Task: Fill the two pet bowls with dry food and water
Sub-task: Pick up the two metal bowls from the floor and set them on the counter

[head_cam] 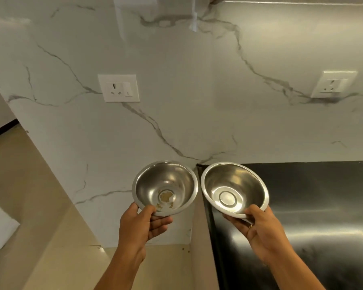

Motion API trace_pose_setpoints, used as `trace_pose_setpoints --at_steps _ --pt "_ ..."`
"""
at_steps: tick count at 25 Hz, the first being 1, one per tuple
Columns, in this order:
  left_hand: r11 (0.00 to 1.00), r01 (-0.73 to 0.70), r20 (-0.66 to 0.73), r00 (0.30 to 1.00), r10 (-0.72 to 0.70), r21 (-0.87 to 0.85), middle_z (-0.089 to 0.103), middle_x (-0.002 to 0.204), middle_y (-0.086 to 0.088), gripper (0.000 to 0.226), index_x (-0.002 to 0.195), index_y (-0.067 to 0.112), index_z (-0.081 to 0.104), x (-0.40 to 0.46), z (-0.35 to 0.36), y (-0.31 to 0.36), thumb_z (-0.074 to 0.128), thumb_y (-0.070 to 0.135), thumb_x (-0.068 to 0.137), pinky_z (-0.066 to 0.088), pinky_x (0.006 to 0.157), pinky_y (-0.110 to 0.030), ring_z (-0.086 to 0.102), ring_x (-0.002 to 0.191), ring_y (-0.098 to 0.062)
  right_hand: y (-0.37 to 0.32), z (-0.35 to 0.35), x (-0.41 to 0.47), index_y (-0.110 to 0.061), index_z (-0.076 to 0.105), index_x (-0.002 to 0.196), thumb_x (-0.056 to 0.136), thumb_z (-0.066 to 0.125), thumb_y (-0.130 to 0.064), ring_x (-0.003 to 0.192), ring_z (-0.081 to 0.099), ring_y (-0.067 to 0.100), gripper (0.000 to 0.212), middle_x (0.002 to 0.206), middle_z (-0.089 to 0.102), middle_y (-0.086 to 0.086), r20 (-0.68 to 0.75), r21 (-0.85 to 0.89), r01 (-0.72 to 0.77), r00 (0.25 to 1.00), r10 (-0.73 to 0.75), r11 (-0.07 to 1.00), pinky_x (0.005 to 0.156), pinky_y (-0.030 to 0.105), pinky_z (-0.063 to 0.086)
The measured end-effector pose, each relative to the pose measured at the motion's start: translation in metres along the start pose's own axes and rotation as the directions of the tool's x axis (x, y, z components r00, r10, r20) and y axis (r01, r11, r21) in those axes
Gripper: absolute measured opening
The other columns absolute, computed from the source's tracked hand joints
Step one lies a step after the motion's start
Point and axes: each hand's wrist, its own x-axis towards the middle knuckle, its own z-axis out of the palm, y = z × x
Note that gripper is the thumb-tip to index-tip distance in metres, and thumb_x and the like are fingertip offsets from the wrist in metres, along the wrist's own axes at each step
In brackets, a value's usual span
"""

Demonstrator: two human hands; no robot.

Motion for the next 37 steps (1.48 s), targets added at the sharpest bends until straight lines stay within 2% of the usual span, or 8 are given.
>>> trace_pose_setpoints --at_steps 5,8,14,18,24,28,33,37 --pt "0.999 0.021 -0.008 1.0 -0.021 -0.03 0.077 0.071 -0.021 0.014 0.109 0.001 0.059 -0.052 0.041 -0.023 0.053 -0.001 0.097 0.061 0.05 -0.031 0.078 0.068 -0.034 -0.032 -0.057 -0.021 -0.02 0.049 0.136 0.092 0.047 0.008 0.104 0.066 0.046 0.052 0.123 0.062 0.023 0.009 0.059 -0.013 1.0 0.013 0.998 0.068 0.046 0.061" --pt "1.0 0.007 0.006 1.0 -0.007 -0.019 0.077 0.074 -0.022 0.015 0.11 0.001 0.059 -0.075 0.062 -0.033 0.053 -0.001 0.097 0.063 0.053 -0.032 0.078 0.068 -0.034 -0.046 -0.085 -0.037 -0.019 0.049 0.135 0.091 0.044 0.01 0.105 0.065 0.048 0.052 0.123 0.06 0.025 0.015 0.075 0.002 1.0 -0.003 0.997 0.065 0.045 0.062" --pt "0.999 -0.015 0.038 0.999 0.016 -0.034 0.078 0.075 -0.02 0.016 0.112 0.009 0.06 -0.118 0.108 -0.063 0.054 0.003 0.099 0.063 0.052 -0.031 0.078 0.067 -0.031 -0.059 -0.142 -0.052 -0.022 0.046 0.137 0.091 0.044 0.01 0.1 0.067 0.048 0.056 0.128 0.056 0.025 -0.029 0.065 0.004 1.0 -0.003 0.998 0.067 0.046 0.061" --pt "0.998 0.036 0.062 0.998 -0.032 -0.054 0.078 0.078 -0.02 0.016 0.114 0.009 0.059 -0.149 0.156 -0.079 0.055 0.003 0.099 0.063 0.051 -0.03 0.078 0.065 -0.03 -0.087 -0.182 -0.061 -0.022 0.043 0.139 0.092 0.046 0.01 0.101 0.067 0.046 0.057 0.128 0.055 0.023 -0.058 0.09 -0.013 0.998 0.018 0.996 0.064 0.046 0.062" --pt "0.998 0.049 0.055 0.997 -0.047 -0.044 0.079 0.08 -0.019 0.016 0.114 0.01 0.06 -0.136 0.231 -0.098 0.058 0.005 0.099 0.063 0.056 -0.033 0.079 0.069 -0.032 -0.127 -0.242 -0.021 -0.022 0.044 0.133 0.092 0.045 0.011 0.104 0.065 0.048 0.053 0.129 0.055 0.025 -0.139 0.108 0.0 0.99 0.015 0.994 0.06 0.044 0.062" --pt "0.996 0.072 -0.003 0.997 -0.073 -0.061 0.079 0.083 -0.021 0.018 0.115 0.01 0.061 -0.106 0.282 -0.117 0.06 0.006 0.098 0.063 0.056 -0.033 0.079 0.072 -0.031 -0.151 -0.28 0.035 -0.022 0.044 0.138 0.094 0.045 0.011 0.108 0.064 0.04 0.055 0.132 0.056 0.02 -0.119 0.08 0.001 0.993 0.008 0.997 0.058 0.039 0.062" --pt "0.979 0.163 -0.084 0.981 -0.174 -0.123 0.077 0.093 -0.025 0.019 0.113 0.016 0.062 -0.085 0.328 -0.145 0.06 0.007 0.098 0.062 0.058 -0.032 0.078 0.075 -0.03 -0.155 -0.316 0.085 -0.024 0.046 0.139 0.097 0.047 0.008 0.11 0.063 0.038 0.052 0.132 0.057 0.017 -0.062 0.093 -0.112 0.991 0.118 0.989 0.063 0.042 0.063" --pt "0.969 0.2 -0.156 0.962 -0.222 -0.147 0.077 0.089 -0.024 0.017 0.11 0.018 0.062 -0.069 0.35 -0.159 0.058 0.006 0.098 0.061 0.057 -0.032 0.078 0.073 -0.029 -0.151 -0.322 0.114 -0.024 0.048 0.136 0.098 0.048 0.005 0.109 0.063 0.042 0.048 0.133 0.057 0.02 -0.058 0.119 -0.209 0.974 0.217 0.971 0.06 0.04 0.062"
